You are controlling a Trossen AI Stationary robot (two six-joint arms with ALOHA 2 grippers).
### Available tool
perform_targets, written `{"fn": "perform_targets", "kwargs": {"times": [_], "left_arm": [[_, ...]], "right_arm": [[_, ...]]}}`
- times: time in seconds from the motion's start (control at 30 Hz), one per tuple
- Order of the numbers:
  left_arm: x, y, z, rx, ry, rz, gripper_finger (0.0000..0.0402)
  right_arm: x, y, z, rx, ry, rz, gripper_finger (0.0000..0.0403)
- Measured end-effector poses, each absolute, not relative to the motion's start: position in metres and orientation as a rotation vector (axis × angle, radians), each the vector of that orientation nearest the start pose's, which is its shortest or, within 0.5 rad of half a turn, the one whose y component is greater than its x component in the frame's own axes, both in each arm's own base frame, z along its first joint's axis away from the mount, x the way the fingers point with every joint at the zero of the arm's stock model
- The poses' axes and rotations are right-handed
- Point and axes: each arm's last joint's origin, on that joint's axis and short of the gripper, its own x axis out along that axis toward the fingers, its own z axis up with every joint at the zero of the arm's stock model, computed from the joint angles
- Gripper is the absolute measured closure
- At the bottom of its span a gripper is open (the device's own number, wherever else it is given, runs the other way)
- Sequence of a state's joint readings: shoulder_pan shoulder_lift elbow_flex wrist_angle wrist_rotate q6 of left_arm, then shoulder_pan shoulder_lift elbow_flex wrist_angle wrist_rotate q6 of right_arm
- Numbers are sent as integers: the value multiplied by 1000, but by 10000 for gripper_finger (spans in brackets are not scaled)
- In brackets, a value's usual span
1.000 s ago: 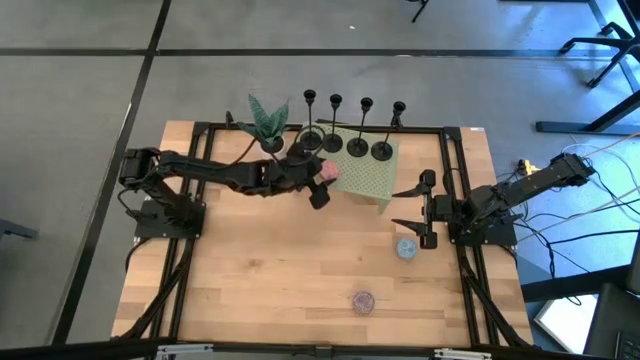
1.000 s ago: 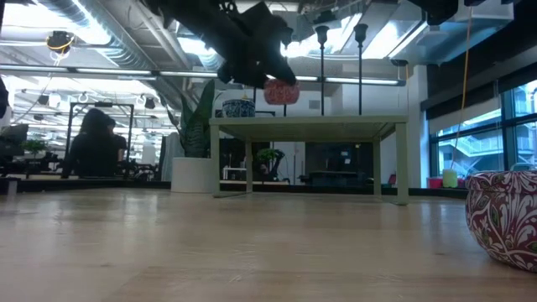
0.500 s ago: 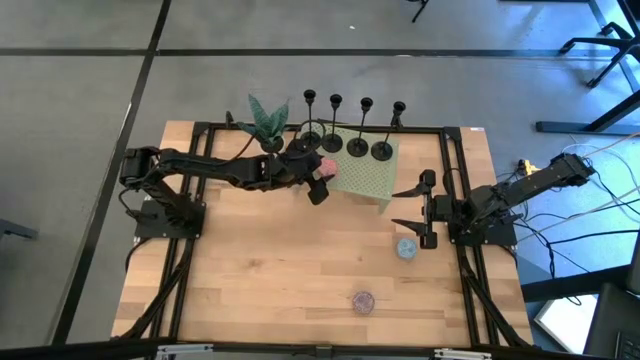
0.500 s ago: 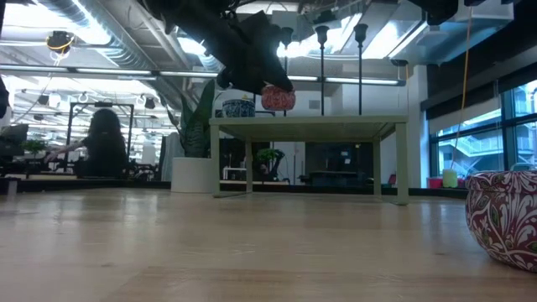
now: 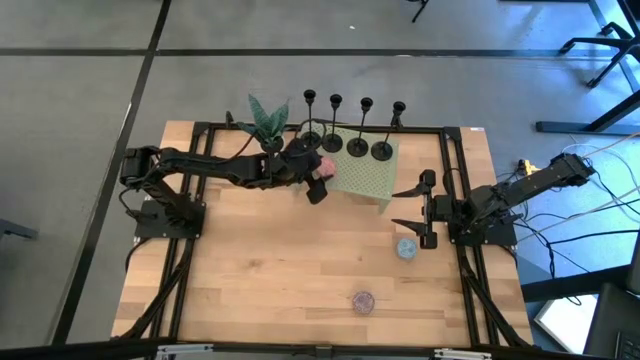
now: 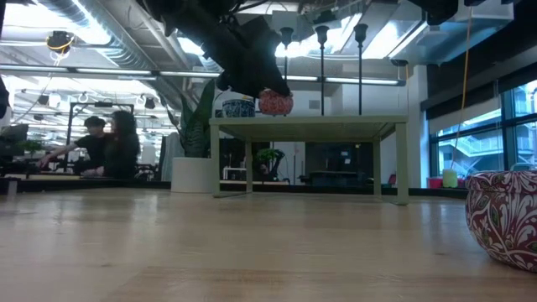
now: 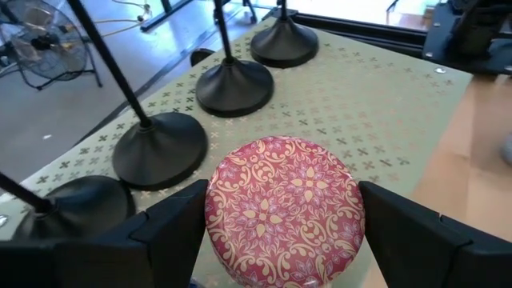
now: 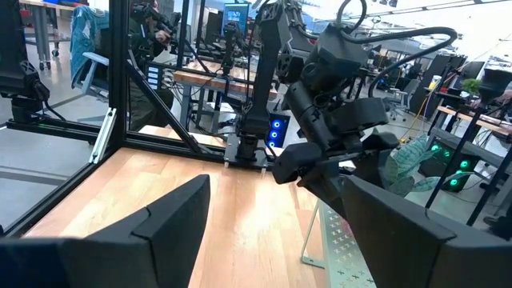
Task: Pick & Place candle stick holders
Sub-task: Put the pink scented candle on the shelf aligned with the other blue scented candle
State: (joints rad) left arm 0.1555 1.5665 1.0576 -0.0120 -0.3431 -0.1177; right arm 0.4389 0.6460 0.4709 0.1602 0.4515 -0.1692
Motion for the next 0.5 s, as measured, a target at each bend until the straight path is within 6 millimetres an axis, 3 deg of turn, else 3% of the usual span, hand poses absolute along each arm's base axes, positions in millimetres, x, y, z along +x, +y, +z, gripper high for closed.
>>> {"fn": "perform_targets", "kwargs": {"times": [0.5], "left_arm": [[338, 69, 253, -80, 494, 516, 104]], "right_arm": [[145, 54, 277, -176, 14, -12, 114]]}}
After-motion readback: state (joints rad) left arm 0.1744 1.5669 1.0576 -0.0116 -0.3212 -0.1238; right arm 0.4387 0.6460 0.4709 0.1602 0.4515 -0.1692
